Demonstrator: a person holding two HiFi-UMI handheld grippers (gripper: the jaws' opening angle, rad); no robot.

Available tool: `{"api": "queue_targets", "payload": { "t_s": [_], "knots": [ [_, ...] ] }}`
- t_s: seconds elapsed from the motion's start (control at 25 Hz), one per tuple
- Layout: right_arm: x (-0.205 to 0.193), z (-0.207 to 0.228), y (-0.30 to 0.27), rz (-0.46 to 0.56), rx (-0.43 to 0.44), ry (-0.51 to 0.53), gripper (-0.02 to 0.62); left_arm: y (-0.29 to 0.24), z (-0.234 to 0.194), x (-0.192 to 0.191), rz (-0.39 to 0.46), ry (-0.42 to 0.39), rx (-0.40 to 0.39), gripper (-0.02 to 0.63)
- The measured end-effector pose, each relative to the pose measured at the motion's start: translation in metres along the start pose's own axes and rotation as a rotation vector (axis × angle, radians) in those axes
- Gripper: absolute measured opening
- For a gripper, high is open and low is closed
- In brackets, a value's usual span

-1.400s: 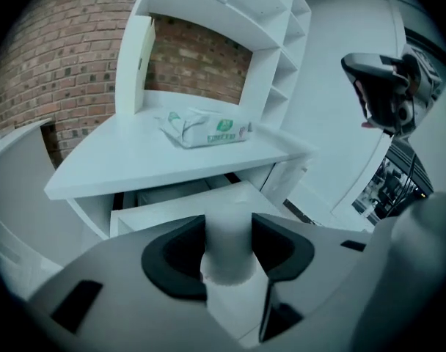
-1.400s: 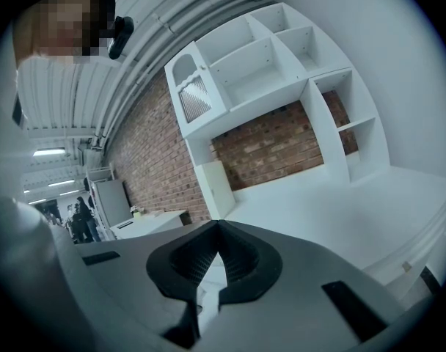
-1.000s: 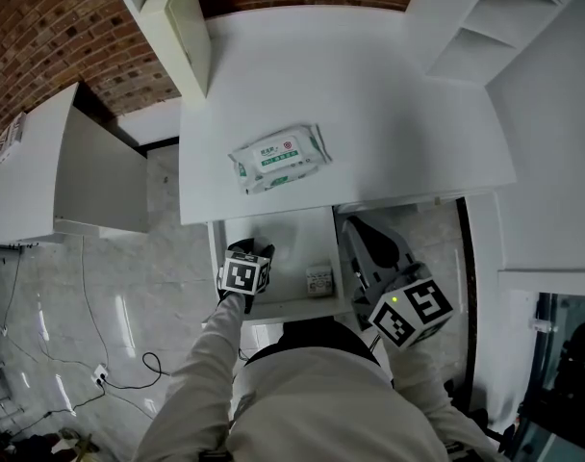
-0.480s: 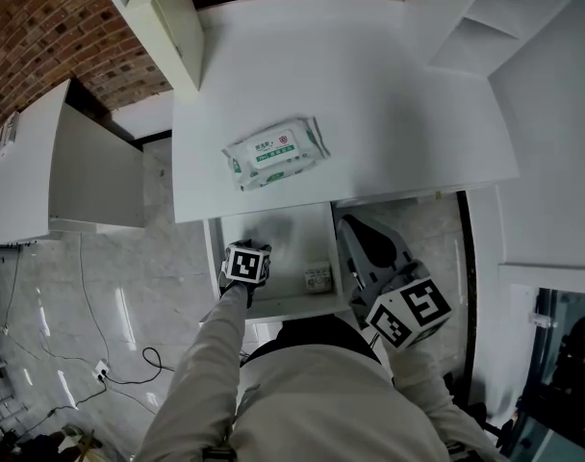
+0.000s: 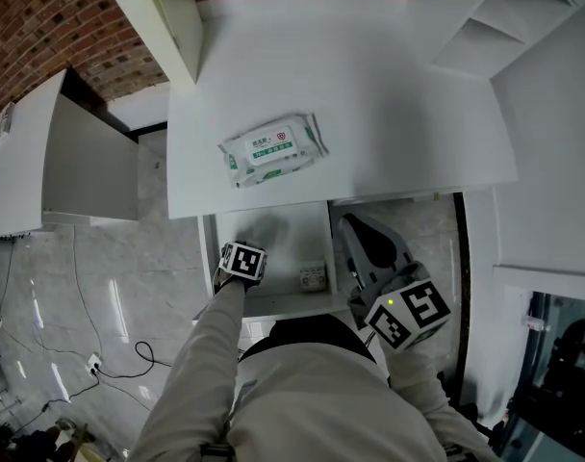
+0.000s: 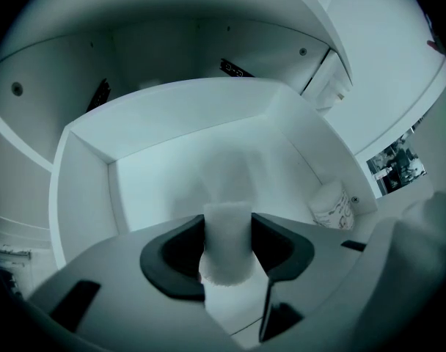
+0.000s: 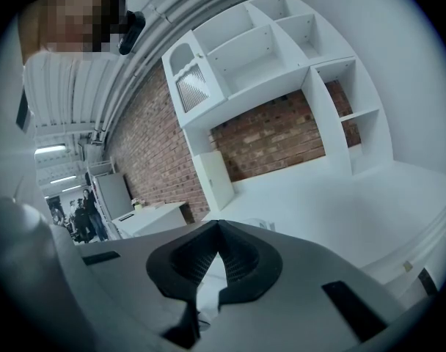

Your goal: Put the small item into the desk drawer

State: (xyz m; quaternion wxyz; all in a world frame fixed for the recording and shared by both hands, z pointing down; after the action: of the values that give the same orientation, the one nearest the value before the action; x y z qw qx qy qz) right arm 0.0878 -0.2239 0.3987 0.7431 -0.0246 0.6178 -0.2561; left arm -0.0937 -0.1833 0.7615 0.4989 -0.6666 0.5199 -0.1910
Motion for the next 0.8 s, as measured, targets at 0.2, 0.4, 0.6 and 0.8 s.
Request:
{"api": "queue_targets", "payload": {
  "t_s": [0.2, 0.4, 0.6, 0.8],
  "knots": [
    [-0.001, 0.001, -0.001, -0.007, -0.002, 0.002, 0.028, -0.002, 0.001, -0.002, -0.026, -0.010, 0.016, 0.195],
    [-0.003, 0.001, -0.001, -0.013, 0.001, 0.004, 0.028, -0.024, 0.004, -0.015, -0.046, 0.008, -0.039, 0.196],
    [-0.002, 0.002, -0.001, -0.015, 0.002, 0.006, 0.027, -0.026, 0.004, -0.016, -0.056, 0.017, -0.040, 0.217],
    [-0.004, 0.002, -0.001, -0.023, 0.008, 0.007, 0.028, -0.026, 0.005, -0.015, -0.053, 0.000, -0.011, 0.247]
  ]
}}
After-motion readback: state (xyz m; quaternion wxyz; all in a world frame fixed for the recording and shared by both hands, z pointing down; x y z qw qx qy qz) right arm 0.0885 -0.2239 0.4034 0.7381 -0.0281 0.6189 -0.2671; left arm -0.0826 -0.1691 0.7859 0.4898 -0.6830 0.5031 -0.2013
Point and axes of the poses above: the fingertips, and each gripper's own axes: y backward along the fingers, z to its right, x out of its top, the point moved 3 cm from there along y, backward along the fingers, and after that the axes turned 14 degrees about -x, right-handed, at the moved point
